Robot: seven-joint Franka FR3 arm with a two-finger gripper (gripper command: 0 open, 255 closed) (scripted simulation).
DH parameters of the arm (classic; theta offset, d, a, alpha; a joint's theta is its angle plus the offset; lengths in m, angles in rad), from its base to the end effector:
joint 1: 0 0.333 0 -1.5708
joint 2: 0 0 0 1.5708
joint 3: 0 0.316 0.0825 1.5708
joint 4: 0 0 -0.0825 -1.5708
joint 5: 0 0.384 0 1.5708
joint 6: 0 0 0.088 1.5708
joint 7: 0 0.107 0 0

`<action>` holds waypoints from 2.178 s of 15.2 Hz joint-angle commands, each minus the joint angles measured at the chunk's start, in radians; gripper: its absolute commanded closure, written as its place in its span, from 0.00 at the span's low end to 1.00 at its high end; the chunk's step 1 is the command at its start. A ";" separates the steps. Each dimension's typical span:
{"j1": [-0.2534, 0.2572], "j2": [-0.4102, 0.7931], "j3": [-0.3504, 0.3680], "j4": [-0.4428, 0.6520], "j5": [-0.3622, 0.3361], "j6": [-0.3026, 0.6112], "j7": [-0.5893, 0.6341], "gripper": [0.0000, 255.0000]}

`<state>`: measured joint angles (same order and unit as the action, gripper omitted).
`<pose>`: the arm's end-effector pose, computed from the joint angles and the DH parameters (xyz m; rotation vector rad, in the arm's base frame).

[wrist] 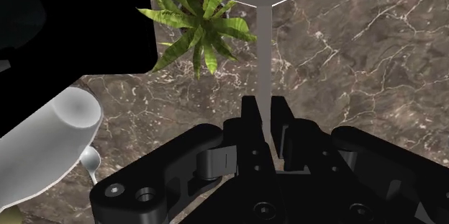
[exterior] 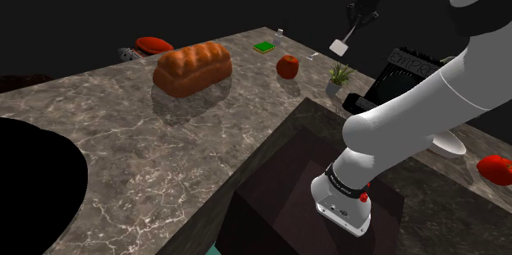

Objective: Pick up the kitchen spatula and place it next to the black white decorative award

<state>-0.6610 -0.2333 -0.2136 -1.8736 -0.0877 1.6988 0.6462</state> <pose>0.3006 -0.3896 0.6106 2.2578 -2.1195 0.0758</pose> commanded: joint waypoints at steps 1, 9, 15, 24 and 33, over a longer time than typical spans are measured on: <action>0.000 -0.006 0.001 -0.033 -0.001 0.028 0.003 1.00; -0.002 -0.013 -0.002 -0.148 -0.006 0.135 0.009 1.00; -0.004 -0.009 -0.006 -0.225 -0.008 0.216 0.012 1.00; -0.006 0.012 -0.012 -0.326 -0.009 0.338 0.014 1.00; -0.007 0.051 -0.018 -0.411 -0.006 0.462 0.014 1.00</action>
<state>-0.6681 -0.1867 -0.2313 -2.2783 -0.0944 2.1491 0.6605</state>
